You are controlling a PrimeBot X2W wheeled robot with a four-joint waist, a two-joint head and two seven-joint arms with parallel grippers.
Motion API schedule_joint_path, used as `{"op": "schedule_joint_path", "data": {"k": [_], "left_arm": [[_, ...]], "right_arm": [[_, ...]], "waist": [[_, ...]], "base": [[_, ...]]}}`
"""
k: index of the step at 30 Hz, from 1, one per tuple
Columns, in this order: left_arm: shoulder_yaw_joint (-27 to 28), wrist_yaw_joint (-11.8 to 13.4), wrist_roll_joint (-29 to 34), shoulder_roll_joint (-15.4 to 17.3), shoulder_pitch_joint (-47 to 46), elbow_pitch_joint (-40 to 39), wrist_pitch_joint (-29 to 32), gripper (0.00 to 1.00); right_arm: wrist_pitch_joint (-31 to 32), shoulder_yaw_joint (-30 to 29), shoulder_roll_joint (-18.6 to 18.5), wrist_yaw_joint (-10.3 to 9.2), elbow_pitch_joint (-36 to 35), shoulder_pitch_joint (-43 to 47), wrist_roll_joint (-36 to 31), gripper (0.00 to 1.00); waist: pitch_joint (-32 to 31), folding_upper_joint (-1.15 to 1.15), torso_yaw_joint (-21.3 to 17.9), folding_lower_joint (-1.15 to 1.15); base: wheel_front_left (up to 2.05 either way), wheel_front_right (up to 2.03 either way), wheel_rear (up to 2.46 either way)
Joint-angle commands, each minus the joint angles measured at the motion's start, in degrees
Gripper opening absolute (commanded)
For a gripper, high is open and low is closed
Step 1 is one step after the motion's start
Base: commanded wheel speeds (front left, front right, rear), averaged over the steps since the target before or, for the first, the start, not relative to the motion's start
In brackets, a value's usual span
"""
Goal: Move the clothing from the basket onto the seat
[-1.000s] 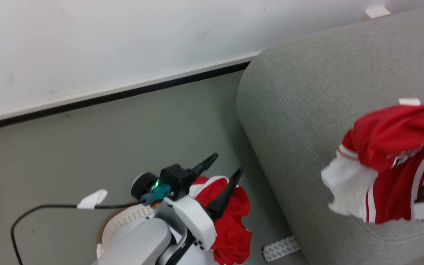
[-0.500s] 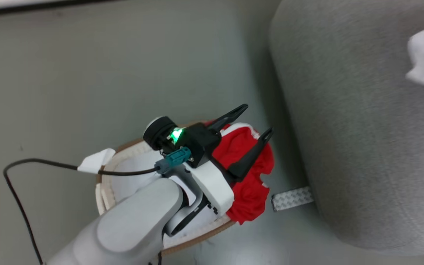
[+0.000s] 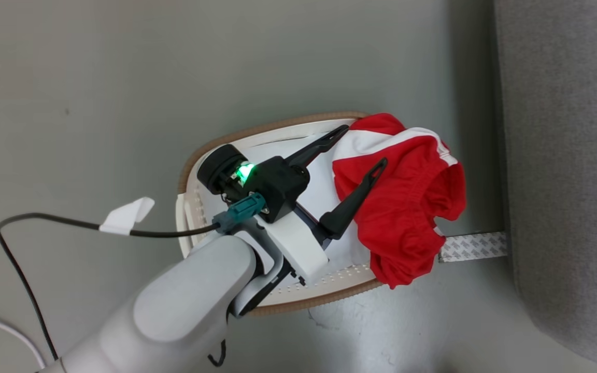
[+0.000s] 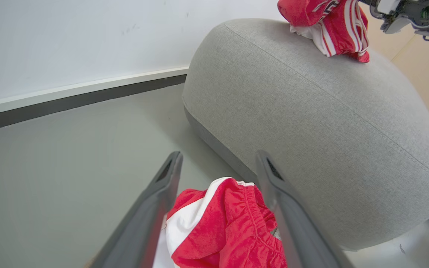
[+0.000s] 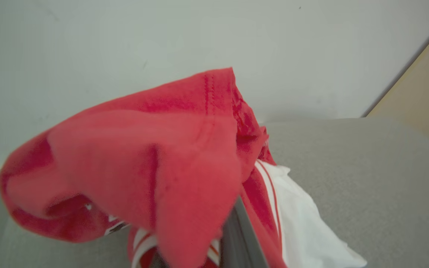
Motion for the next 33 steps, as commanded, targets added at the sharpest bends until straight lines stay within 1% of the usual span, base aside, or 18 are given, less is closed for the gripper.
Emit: {"op": "schedule_joint_path", "data": {"k": [1, 3, 4, 5, 7, 8, 9, 10, 14, 16, 20, 24, 28, 33], "left_arm": [[0.05, 0.09, -0.18, -0.09, 0.25, 0.45, -0.71, 1.0], [-0.04, 0.09, -0.46, -0.14, 0.64, 0.85, -0.89, 1.0], [-0.04, 0.19, -0.45, -0.12, 0.78, 1.1, -0.99, 1.0], [-0.04, 0.24, -0.54, -0.07, 0.9, 1.4, -1.07, 1.0], [-0.07, 0.35, -0.66, -0.1, 1.03, 1.87, -1.24, 1.0], [-0.09, 0.32, -0.76, -0.2, 1.17, 2.07, -1.41, 1.0], [-0.12, 0.3, -0.96, -0.32, 1.34, 2.3, -1.58, 1.0], [-0.17, 0.3, -1.09, -0.46, 1.57, 2.48, -1.67, 1.0], [0.12, 0.4, -2.43, -1.08, 3.08, 3.92, -2.71, 1.0], [0.7, 0.58, -2.98, -1.22, 4.31, 4.71, -3.63, 1.0], [2.88, 1.63, -5.33, -0.66, 7.5, 5.61, -4.89, 1.0], [5.42, 2.59, -6.63, -0.15, 10.69, 5.59, -5.57, 1.0], [8.68, 4.21, -8.33, 0.48, 14.25, 5.05, -5.95, 1.0], [13.91, 6.68, -9.49, 1.78, 19.13, 4.31, -5.97, 1.0]], "right_arm": [[0.99, 0.47, 0.42, -0.12, 1.65, -0.56, -0.43, 0.0], [3.56, 2.01, 1.34, -0.12, 4.42, -0.36, -0.71, 0.0], [4.66, 2.99, 1.86, -0.12, 5.25, -0.2, -0.87, 0.11], [5.6, 3.58, 1.99, -0.13, 6.04, -0.25, -0.82, 0.27], [7.07, 5.15, 2.23, -0.12, 6.97, -0.16, -0.59, 0.44], [7.35, 5.78, 2.07, -0.12, 7.05, -0.05, -0.31, 0.67], [7.22, 6.27, 1.85, -0.13, 7.01, 0.1, 0.05, 0.82], [7.25, 6.93, 1.69, -0.12, 6.98, 0.48, 0.43, 1.0], [8.51, 10.68, 0.45, -0.12, 6.41, 2.59, 1.23, 1.0], [9.13, 13.38, -0.14, -0.12, 4.85, 3.67, 1.27, 1.0], [8.94, 18.18, -1.65, -0.13, -1.6, 6.46, 2.91, 1.0], [9.54, 21.12, -3.65, -0.13, -8.96, 9.67, 4.1, 1.0], [8.63, 21.79, -4.21, -0.13, -16.92, 13.42, 5.83, 1.0], [6.8, 20.19, -1.94, -0.13, -24.58, 20.2, 6.93, 1.0]], "waist": [[0.11, 0.0, 0.62, -0.02], [-0.52, 0.0, 0.67, -0.02], [-0.91, 0.0, 0.63, -0.02], [-1.32, 0.0, 0.58, -0.02], [-2.39, 0.0, 0.49, -0.02], [-3.06, 0.0, 0.43, -0.02], [-3.8, 0.0, 0.37, -0.02], [-4.66, 0.0, 0.33, -0.02], [-9.17, 0.0, 0.13, -0.02], [-11.98, 0.0, 0.02, -0.02], [-17.99, 0.0, -0.29, -0.02], [-24.15, 0.0, 0.08, -0.02], [-29.78, 0.0, 1.02, -0.02], [-35.78, 0.0, 2.89, -0.02]], "base": [[0.0, 0.0, 0.0], [0.0, 0.0, 0.0], [0.0, 0.0, 0.0], [0.0, 0.0, 0.0], [0.0, 0.0, 0.0], [0.0, 0.0, 0.0], [0.0, 0.0, 0.0], [0.0, 0.0, 0.0], [0.0, 0.0, 0.0], [0.0, 0.0, 0.0], [0.0, 0.0, 0.0], [0.0, 0.0, 0.0], [0.0, 0.0, 0.0], [0.0, 0.0, 0.0]]}}
